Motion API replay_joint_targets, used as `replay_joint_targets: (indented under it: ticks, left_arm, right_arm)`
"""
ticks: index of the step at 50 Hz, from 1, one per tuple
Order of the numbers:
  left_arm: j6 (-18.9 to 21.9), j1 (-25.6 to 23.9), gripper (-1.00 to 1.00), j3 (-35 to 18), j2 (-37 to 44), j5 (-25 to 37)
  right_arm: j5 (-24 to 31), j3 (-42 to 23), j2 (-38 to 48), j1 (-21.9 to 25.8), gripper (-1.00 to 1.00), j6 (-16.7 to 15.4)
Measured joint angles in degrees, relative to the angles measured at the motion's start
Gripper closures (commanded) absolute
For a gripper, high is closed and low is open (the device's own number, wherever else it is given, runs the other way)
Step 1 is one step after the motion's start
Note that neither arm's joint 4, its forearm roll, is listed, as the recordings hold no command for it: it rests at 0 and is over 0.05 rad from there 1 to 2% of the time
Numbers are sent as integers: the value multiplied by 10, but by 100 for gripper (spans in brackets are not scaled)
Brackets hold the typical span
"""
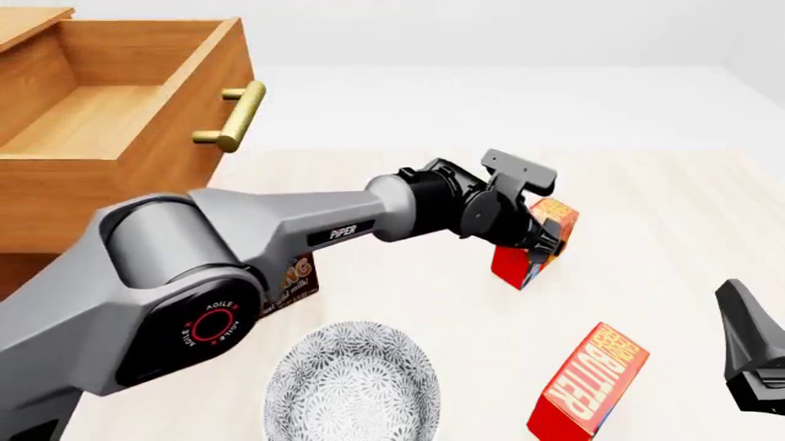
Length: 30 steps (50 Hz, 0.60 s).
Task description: Put the butter at the front in the top drawer of the cabinet and close it.
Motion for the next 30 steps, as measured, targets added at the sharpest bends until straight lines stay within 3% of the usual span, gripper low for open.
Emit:
replay_joint_targets:
  ticks: [30]
  left_arm:
    - [-24,-3,-100,-16,48,-13]
  right_arm:
    - [0,0,0,0,-100,0]
